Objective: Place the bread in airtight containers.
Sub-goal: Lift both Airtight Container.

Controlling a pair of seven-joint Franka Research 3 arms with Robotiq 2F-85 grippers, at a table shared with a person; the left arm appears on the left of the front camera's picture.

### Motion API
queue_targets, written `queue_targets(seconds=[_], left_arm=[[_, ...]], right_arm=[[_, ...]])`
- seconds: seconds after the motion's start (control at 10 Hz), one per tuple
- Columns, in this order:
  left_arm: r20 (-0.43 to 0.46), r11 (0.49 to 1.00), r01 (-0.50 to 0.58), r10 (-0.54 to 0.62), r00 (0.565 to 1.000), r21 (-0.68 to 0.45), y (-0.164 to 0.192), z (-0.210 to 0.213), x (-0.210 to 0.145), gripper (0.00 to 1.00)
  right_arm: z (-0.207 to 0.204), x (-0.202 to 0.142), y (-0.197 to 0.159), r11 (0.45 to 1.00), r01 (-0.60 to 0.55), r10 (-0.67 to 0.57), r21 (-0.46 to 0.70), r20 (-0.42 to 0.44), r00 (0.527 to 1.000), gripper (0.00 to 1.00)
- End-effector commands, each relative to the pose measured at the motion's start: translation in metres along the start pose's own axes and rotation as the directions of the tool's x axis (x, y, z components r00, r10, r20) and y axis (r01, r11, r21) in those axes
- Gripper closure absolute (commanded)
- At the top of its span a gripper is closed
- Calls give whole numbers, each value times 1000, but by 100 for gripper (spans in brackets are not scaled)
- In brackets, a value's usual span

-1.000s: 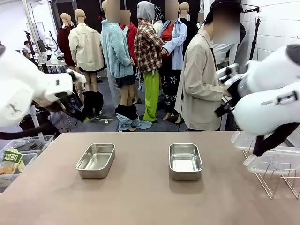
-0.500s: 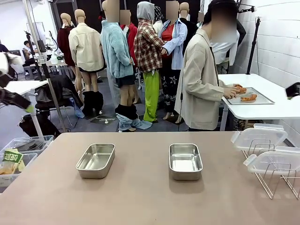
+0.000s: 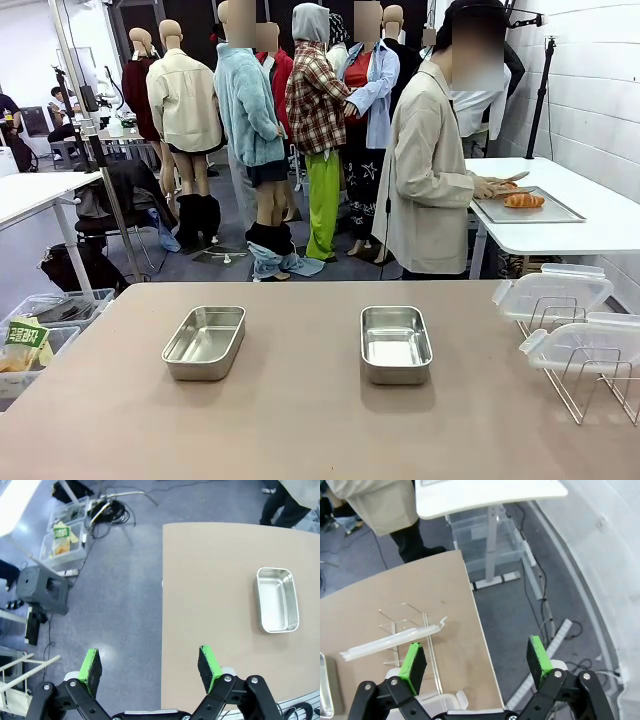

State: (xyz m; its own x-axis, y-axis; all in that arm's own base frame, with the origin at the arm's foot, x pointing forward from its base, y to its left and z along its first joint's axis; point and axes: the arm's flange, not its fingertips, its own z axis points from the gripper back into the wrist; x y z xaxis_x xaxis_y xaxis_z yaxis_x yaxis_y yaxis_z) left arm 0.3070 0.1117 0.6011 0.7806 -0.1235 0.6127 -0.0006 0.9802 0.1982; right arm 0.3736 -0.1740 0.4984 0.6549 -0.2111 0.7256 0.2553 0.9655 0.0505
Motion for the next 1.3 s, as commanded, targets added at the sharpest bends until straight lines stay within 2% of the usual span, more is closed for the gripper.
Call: queue_targets(seconds=[0.0, 0.1, 1.2], left_arm=[[-20, 999, -40, 40, 999, 8, -12, -5, -5, 0], [0, 1000, 0, 0, 1000, 0, 0, 0, 0, 0], [0, 1000, 0, 0, 1000, 0, 0, 0, 0, 0]], right_arm=[[-6, -4, 16, 998, -34, 34, 62, 8, 999, 0], [0, 0, 0, 1000, 0, 0, 0, 0, 1000, 0], [0, 0, 0, 1000, 0, 0, 0, 0, 1000, 0]])
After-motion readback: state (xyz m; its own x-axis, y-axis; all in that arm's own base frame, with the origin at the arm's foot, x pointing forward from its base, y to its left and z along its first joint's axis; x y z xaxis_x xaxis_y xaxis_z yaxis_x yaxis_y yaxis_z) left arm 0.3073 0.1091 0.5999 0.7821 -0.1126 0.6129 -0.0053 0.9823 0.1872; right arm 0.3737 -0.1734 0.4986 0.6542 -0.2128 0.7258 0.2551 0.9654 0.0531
